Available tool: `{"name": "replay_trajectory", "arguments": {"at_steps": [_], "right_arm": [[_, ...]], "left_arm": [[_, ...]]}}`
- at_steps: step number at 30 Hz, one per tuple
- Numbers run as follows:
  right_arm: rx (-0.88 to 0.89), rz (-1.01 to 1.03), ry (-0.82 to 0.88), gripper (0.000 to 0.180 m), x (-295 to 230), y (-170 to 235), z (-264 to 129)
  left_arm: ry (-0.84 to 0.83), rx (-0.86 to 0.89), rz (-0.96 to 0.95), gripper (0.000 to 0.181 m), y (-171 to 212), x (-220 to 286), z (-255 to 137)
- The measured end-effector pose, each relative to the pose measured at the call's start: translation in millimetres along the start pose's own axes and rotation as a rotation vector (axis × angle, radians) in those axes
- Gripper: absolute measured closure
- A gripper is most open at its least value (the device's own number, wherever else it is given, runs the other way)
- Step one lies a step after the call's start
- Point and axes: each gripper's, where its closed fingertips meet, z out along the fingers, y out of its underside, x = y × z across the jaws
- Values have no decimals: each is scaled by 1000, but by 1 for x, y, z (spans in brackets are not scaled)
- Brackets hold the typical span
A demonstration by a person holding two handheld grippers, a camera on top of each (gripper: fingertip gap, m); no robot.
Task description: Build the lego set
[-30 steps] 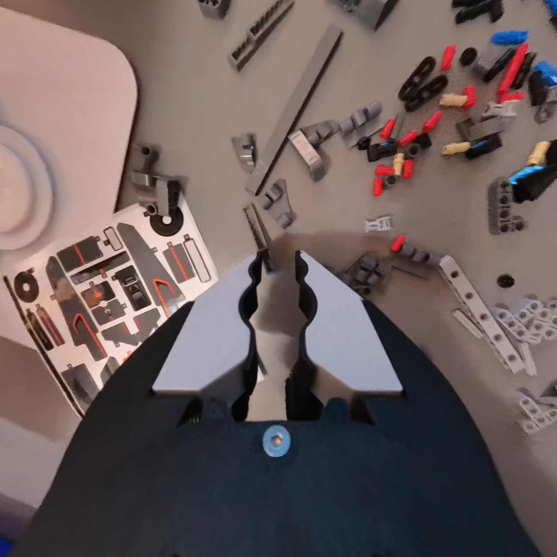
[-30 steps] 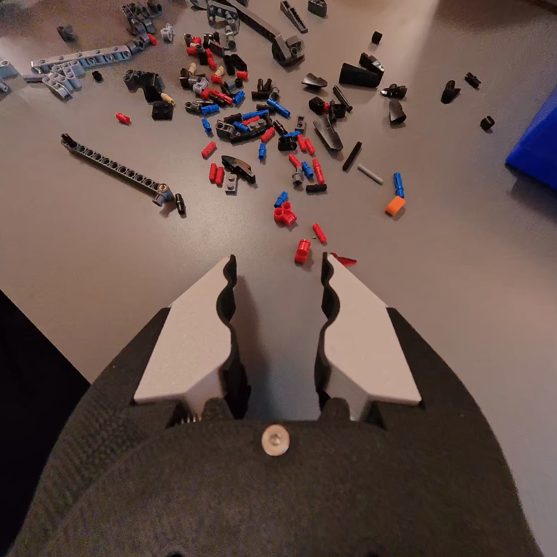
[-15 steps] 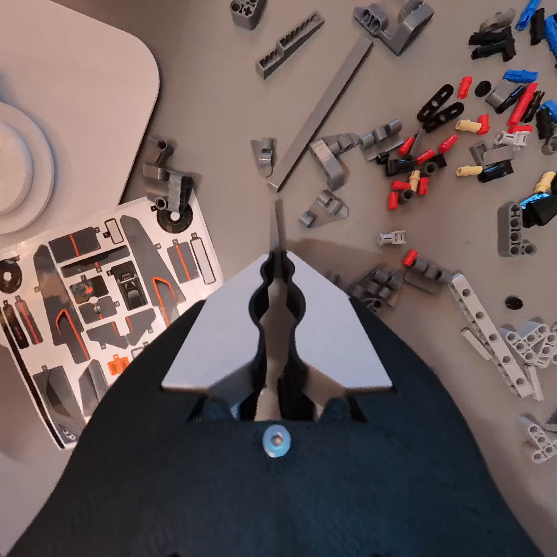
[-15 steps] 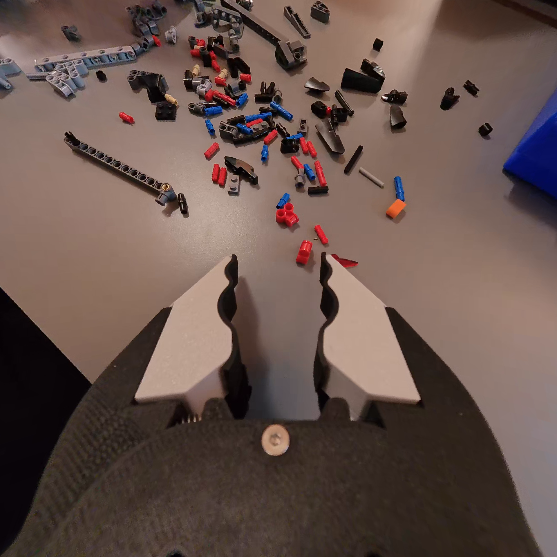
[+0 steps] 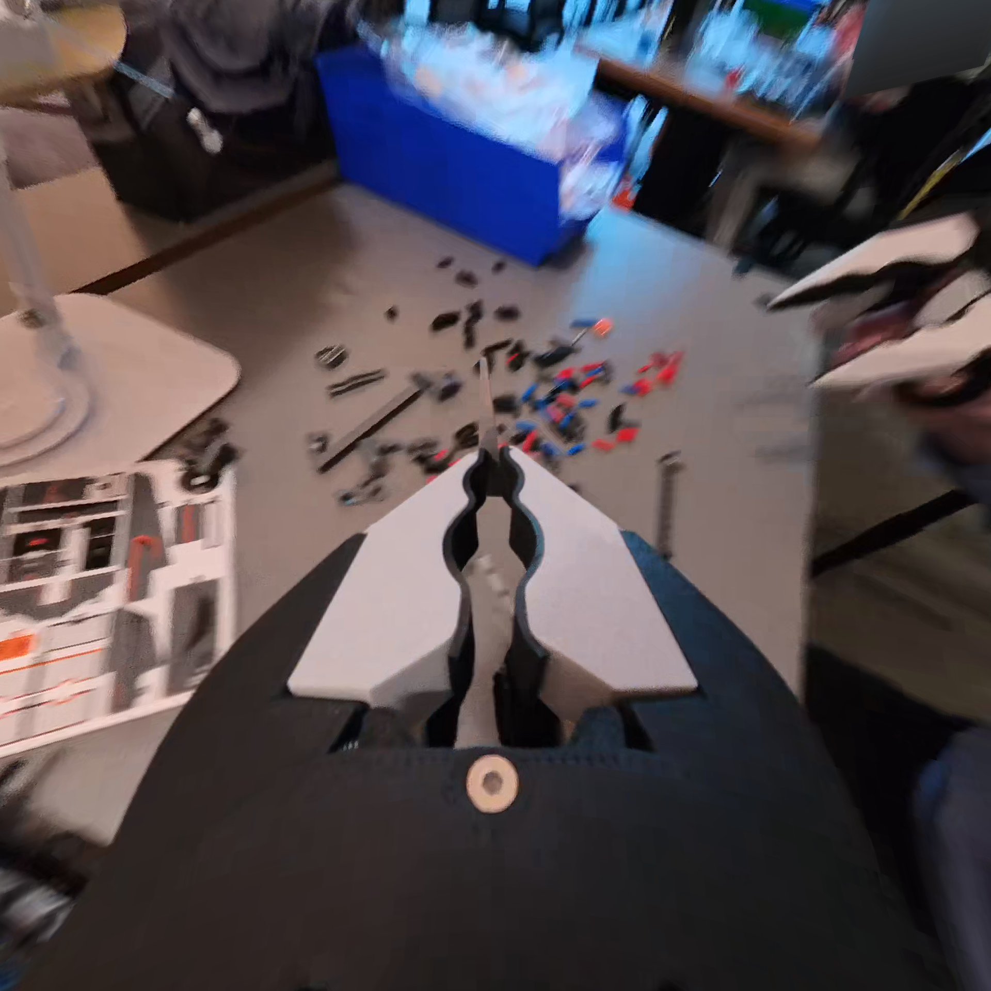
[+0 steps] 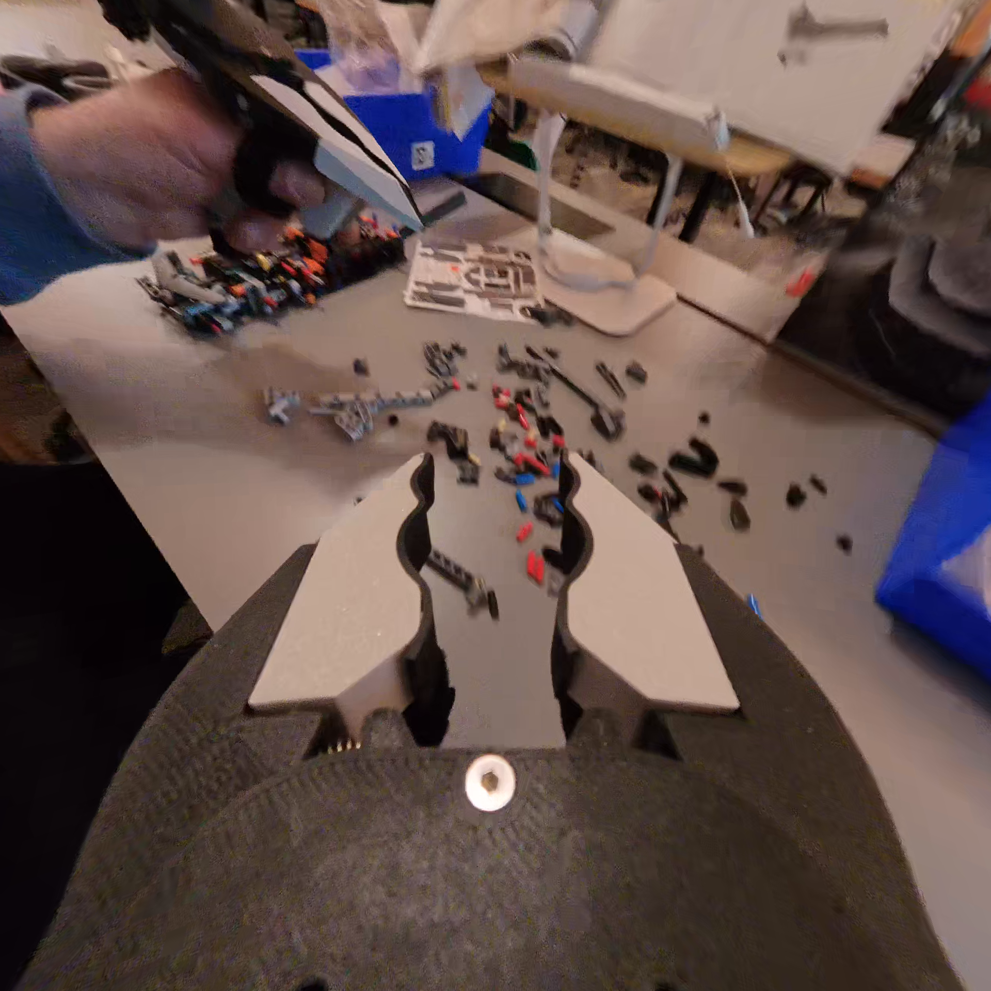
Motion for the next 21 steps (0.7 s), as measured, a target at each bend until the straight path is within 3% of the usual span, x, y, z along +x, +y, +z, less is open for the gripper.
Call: {"name": "replay_trajectory", "arguments": {"at_steps": [7, 13, 21], "right_arm": [[63, -371, 61, 129, -49, -72, 49], [60, -555, -83, 135, -52, -93, 51], [-109, -928, -193, 148, -64, -71, 65]], "left_arm": [[306, 303, -302, 178, -34, 69, -12], [446, 119, -278, 179, -15, 85, -10], [536, -170, -147, 178, 10, 105, -7]]}}
